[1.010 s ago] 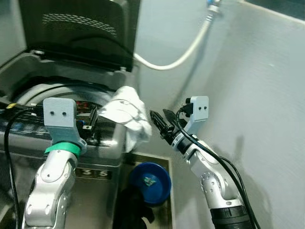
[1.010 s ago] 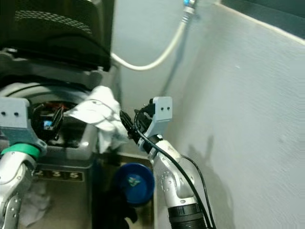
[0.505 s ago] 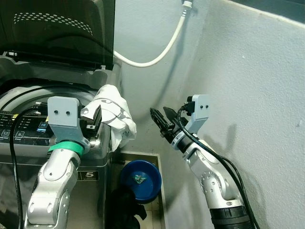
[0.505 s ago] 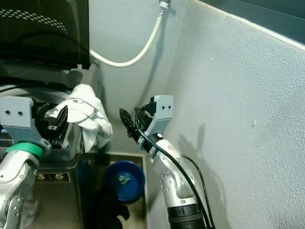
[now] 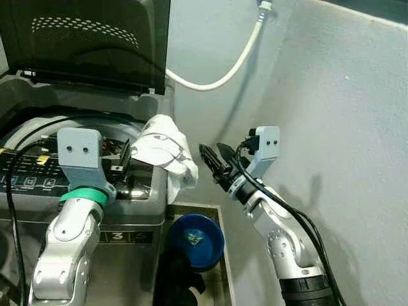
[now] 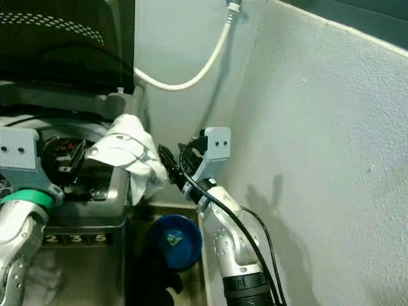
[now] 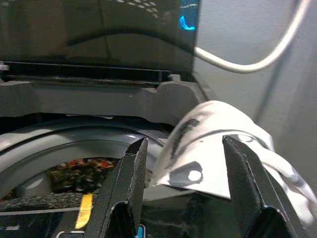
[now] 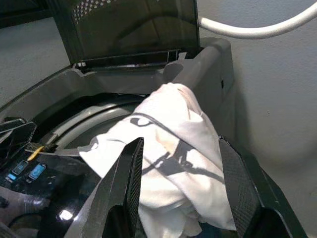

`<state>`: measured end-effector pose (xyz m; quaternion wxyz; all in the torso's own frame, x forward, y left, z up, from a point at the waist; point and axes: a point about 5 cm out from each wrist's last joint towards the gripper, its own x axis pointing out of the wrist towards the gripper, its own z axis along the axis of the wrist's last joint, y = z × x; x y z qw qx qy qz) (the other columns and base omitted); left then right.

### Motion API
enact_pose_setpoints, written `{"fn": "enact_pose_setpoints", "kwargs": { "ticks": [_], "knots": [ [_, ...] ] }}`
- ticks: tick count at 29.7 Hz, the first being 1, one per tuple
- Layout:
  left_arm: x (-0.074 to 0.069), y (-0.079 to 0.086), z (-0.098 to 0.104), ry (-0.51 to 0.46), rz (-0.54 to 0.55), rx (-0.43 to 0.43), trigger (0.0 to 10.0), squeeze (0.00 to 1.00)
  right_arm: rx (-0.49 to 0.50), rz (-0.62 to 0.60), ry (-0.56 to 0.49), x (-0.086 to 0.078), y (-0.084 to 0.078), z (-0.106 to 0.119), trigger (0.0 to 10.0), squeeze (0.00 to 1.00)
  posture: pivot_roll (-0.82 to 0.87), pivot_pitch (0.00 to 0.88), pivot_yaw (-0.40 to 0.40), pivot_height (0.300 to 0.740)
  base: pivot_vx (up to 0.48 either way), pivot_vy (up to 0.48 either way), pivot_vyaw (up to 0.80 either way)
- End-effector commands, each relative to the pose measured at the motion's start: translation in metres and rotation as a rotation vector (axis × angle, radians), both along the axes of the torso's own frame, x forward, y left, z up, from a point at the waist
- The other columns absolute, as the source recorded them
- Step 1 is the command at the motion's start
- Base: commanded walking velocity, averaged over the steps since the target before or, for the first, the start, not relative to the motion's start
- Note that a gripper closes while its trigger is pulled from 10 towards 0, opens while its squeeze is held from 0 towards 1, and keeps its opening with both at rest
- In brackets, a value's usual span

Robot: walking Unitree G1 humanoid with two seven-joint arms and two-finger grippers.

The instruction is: Clothes washing

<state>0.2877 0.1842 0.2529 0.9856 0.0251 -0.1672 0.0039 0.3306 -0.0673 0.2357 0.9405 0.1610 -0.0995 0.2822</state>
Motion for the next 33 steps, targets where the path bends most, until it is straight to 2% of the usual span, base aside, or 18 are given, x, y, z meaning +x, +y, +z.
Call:
{"fn": "enact_pose_setpoints", "kwargs": {
  "ticks": [1, 17, 22, 31, 33],
  "knots": [
    [0.0, -0.001, -0.001, 0.011, -0.012, -0.001, 10.0, 0.0, 0.011, -0.003, 0.008, -0.001, -0.002, -0.003, 10.0, 0.0, 0.03, 0.027, -0.091, 0.74, 0.0, 0.345, 0.0],
    [0.001, 0.001, -0.003, 0.024, -0.004, -0.001, 10.0, 0.0, 0.02, 0.002, 0.012, -0.002, 0.0, -0.002, 10.0, 0.0, 0.03, 0.031, -0.088, 0.74, 0.0, 0.353, 0.0],
    [0.001, 0.003, -0.005, 0.059, 0.016, 0.022, 10.0, 0.0, 0.022, 0.003, 0.014, -0.002, 0.0, -0.003, 10.0, 0.0, 0.03, 0.034, -0.088, 0.74, 0.0, 0.0, 0.0],
    [0.001, 0.008, -0.01, 0.095, 0.037, -0.005, 10.0, 0.0, 0.026, 0.004, 0.019, -0.002, 0.0, -0.003, 10.0, 0.0, 0.03, 0.046, -0.09, 0.74, 0.0, -0.472, 0.0],
    [0.002, 0.009, -0.011, 0.102, 0.052, -0.029, 10.0, 0.0, 0.026, 0.006, 0.021, -0.002, 0.0, -0.003, 10.0, 0.0, 0.03, 0.047, -0.09, 0.74, 0.0, 0.0, 0.0]
  ]
}}
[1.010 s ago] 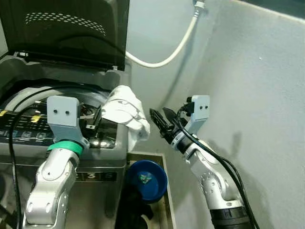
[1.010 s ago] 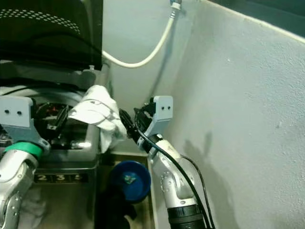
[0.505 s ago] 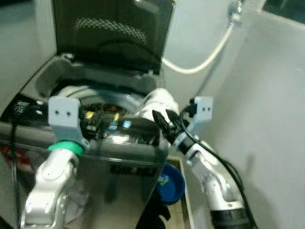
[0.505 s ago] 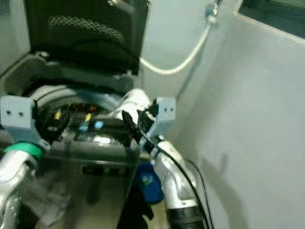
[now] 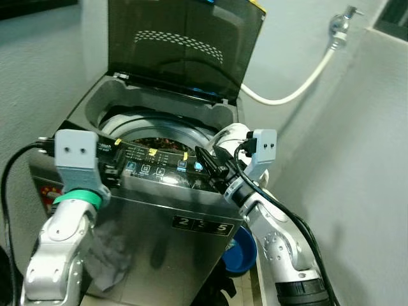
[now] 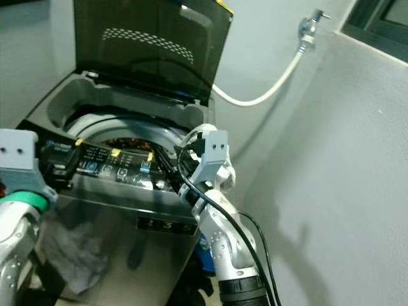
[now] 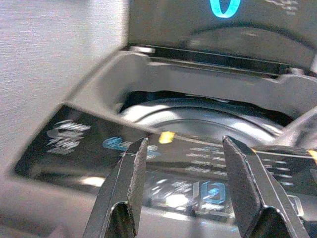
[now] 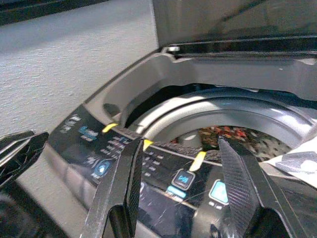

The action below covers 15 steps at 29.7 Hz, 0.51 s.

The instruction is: Clothes washing

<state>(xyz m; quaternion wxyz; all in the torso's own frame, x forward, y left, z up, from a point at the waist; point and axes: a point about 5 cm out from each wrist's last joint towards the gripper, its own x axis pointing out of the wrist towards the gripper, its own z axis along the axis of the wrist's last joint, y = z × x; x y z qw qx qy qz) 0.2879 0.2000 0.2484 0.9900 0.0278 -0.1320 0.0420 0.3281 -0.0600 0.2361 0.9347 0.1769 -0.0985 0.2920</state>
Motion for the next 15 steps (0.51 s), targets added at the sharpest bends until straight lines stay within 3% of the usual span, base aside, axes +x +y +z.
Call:
{"fn": "enact_pose_setpoints", "kwargs": {
  "ticks": [1, 15],
  "knots": [
    [0.0021, -0.0054, -0.0074, 0.037, -0.014, -0.04, 10.0, 0.0, -0.003, -0.018, 0.015, 0.0006, -0.0076, -0.0034, 10.0, 0.0, 0.03, 0.047, -0.09, 0.74, 0.0, 0.0, 0.0],
    [0.0019, -0.0068, -0.0067, 0.029, -0.02, -0.047, 10.0, 0.0, -0.001, 0.0, 0.009, 0.0017, -0.0046, 0.0015, 10.0, 0.0, 0.03, 0.05, -0.095, 0.74, 0.0, 0.0, 0.0]
  ]
}}
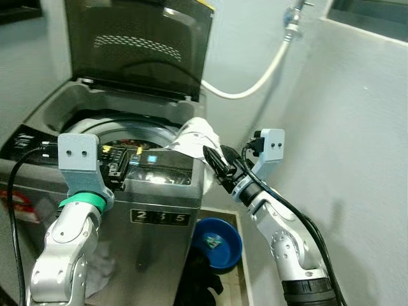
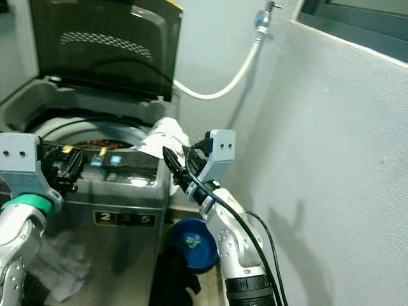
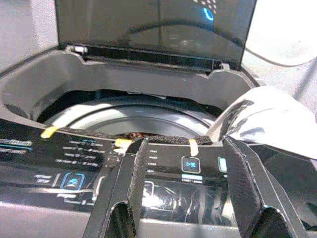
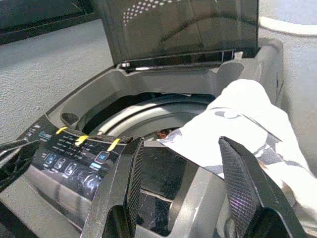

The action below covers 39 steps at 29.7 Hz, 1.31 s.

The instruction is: Clothes washing

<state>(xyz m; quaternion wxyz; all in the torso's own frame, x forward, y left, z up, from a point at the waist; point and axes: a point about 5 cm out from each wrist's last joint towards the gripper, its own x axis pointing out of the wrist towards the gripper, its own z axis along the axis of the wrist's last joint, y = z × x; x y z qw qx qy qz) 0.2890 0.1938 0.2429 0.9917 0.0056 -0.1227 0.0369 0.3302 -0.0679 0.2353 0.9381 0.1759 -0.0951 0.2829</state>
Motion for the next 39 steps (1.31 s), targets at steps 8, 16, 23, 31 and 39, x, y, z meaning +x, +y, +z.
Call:
{"fn": "enact_pose_setpoints", "kwargs": {
  "ticks": [8, 16, 23, 31, 39],
  "knots": [
    [0.002, 0.001, 0.001, -0.003, 0.015, 0.006, 10.0, 0.0, -0.03, 0.062, 0.017, -0.001, 0.01, 0.001, 10.0, 0.0, 0.02, 0.043, -0.095, 0.74, 0.0, 0.0, 0.0],
    [0.0, 0.002, 0.01, -0.065, 0.032, 0.052, 10.0, 0.0, -0.049, 0.099, 0.034, 0.0, 0.015, -0.002, 10.0, 0.0, 0.03, 0.039, -0.102, 0.74, 0.0, 0.0, 0.0],
    [-0.002, 0.001, 0.017, -0.106, 0.027, 0.06, 10.0, 0.0, -0.07, 0.128, 0.034, -0.001, 0.02, -0.004, 10.0, 0.0, 0.03, 0.035, -0.103, 0.74, 0.342, 0.0, 0.0],
    [-0.002, 0.0, 0.019, -0.128, 0.02, 0.047, 10.0, 0.0, -0.069, 0.133, 0.034, -0.001, 0.02, -0.004, 10.0, 0.0, 0.03, 0.035, -0.102, 0.74, 0.394, 0.0, 0.0],
    [-0.002, -0.002, 0.019, -0.138, 0.007, 0.046, 10.0, 0.0, -0.072, 0.14, 0.033, -0.001, 0.02, -0.004, 10.0, 0.0, 0.03, 0.032, -0.099, 0.74, 0.405, 0.0, 0.0]
  ]
}}
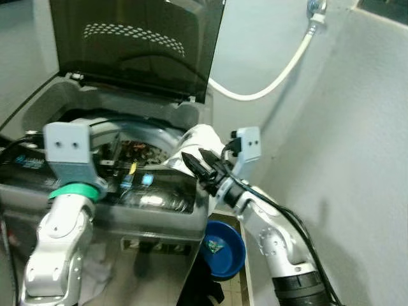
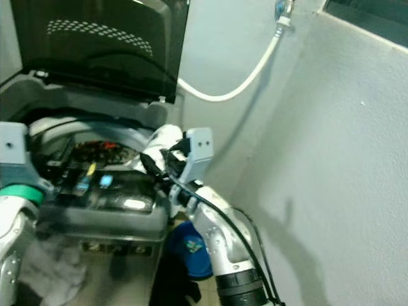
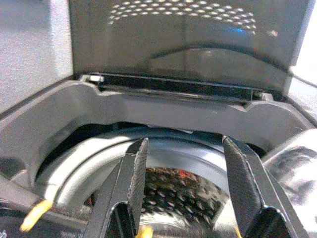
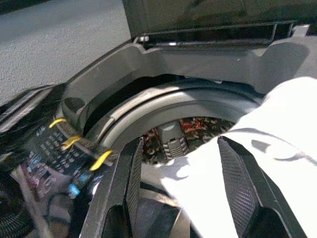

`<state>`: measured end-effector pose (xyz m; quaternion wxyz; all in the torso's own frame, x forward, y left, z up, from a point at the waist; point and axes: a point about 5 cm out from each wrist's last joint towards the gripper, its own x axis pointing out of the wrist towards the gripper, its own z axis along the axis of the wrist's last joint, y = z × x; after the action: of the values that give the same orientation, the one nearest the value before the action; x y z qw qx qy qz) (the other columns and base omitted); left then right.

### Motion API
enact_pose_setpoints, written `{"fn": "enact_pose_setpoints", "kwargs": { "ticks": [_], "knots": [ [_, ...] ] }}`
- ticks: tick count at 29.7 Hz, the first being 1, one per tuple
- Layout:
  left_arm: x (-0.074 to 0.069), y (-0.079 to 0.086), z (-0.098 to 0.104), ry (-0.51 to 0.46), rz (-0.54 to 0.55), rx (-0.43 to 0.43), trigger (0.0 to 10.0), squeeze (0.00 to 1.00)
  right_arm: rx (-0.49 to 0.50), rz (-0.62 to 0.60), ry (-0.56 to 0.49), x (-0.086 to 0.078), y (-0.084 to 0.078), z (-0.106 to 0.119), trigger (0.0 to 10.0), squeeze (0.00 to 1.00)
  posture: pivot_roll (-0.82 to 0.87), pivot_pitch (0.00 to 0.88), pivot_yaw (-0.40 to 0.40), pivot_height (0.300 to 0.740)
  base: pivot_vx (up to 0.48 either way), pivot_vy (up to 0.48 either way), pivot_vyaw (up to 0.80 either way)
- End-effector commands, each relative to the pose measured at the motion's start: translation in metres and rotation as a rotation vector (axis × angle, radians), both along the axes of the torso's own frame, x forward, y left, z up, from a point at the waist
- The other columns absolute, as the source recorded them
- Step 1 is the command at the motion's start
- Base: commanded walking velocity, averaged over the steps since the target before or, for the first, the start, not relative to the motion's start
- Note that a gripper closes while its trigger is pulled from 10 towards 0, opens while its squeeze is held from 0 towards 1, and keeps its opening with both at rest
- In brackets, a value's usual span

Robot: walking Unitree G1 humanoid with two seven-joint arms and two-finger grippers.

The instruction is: Clothes washing

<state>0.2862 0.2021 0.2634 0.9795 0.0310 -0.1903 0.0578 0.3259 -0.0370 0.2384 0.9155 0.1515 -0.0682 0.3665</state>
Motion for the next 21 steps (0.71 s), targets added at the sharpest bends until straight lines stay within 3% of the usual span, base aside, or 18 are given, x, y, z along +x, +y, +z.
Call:
{"fn": "enact_pose_setpoints", "kwargs": {
  "ticks": [1, 7, 21],
  "knots": [
    [0.0011, -0.0103, -0.0009, -0.002, -0.044, -0.002, 10.0, 0.0, -0.005, -0.035, 0.028, 0.0032, -0.011, -0.0072, 10.0, 0.0, 0.04, 0.033, -0.1, 0.74, 0.401, 0.0, 0.0],
    [0.0004, -0.0115, -0.0003, -0.012, -0.056, -0.021, 10.0, 0.0, -0.004, -0.037, 0.031, 0.0031, -0.0121, -0.008, 10.0, 0.0, 0.04, 0.034, -0.099, 0.74, 0.352, 0.0, 0.0],
    [0.0007, -0.0145, -0.0039, 0.005, -0.063, -0.001, 10.0, 0.0, -0.005, -0.026, 0.032, 0.0021, -0.0117, -0.0097, 10.0, 0.0, 0.04, 0.016, -0.106, 0.74, 0.0, 0.0, 0.0]
  ]
}}
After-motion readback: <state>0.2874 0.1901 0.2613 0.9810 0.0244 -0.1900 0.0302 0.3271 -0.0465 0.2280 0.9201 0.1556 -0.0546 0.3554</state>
